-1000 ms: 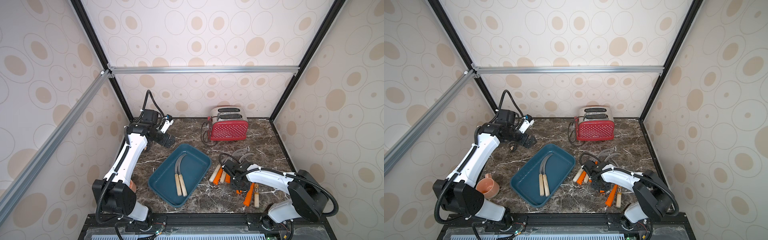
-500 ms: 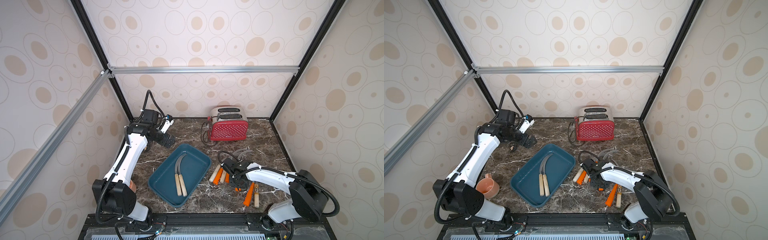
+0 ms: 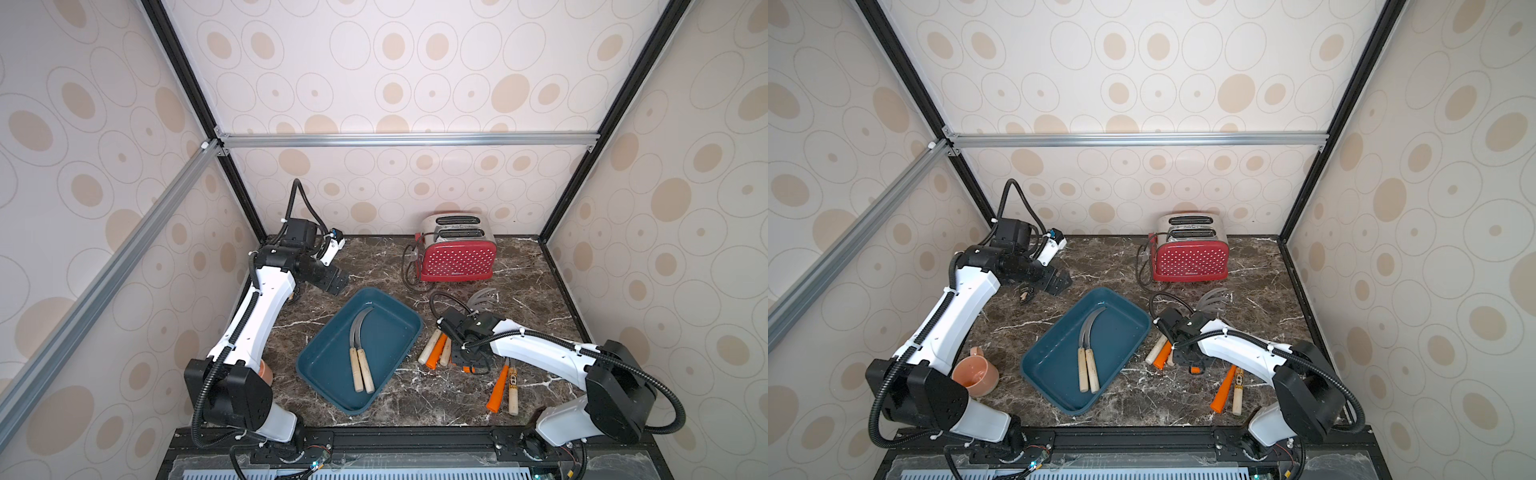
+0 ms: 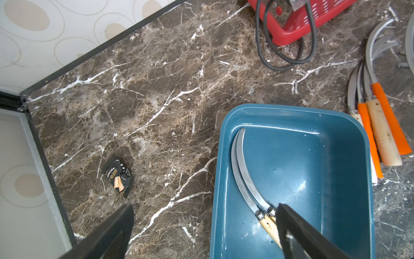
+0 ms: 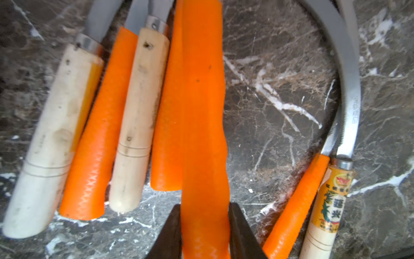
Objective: Put small sickles into storage boxes
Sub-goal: Pick up the sickle at the center of the board, then place the sickle in the storage box.
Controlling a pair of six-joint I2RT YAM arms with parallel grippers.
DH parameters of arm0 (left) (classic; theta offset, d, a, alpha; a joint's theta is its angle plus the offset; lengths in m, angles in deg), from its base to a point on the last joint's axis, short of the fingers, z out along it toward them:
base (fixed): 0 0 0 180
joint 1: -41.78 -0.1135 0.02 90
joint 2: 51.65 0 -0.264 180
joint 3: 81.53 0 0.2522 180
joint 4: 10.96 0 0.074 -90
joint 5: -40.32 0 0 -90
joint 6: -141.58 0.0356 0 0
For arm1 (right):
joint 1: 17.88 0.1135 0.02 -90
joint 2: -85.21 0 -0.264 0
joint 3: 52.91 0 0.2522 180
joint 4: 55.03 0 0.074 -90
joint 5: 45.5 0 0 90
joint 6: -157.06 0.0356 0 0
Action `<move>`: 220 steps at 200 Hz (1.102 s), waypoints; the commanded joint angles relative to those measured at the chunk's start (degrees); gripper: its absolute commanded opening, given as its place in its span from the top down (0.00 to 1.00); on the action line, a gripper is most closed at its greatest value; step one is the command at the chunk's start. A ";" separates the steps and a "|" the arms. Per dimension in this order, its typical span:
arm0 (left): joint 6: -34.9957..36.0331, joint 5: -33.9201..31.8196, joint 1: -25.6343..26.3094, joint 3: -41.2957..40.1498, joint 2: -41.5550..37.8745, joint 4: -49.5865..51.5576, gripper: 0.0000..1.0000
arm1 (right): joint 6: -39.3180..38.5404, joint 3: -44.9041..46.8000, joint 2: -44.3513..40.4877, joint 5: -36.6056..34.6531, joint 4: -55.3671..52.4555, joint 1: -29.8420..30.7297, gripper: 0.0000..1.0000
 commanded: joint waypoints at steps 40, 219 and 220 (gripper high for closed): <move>-3.83 -4.25 0.36 5.18 2.47 -1.64 0.01 | -0.49 -7.52 3.44 -0.11 -0.92 4.32 1.00; -13.47 -13.66 0.32 19.64 9.59 -7.29 0.01 | -1.15 -36.63 24.45 12.14 -1.19 21.36 1.00; -13.47 -13.66 0.34 19.66 9.58 -7.30 0.01 | -1.13 -36.77 24.49 12.16 -1.25 21.41 1.00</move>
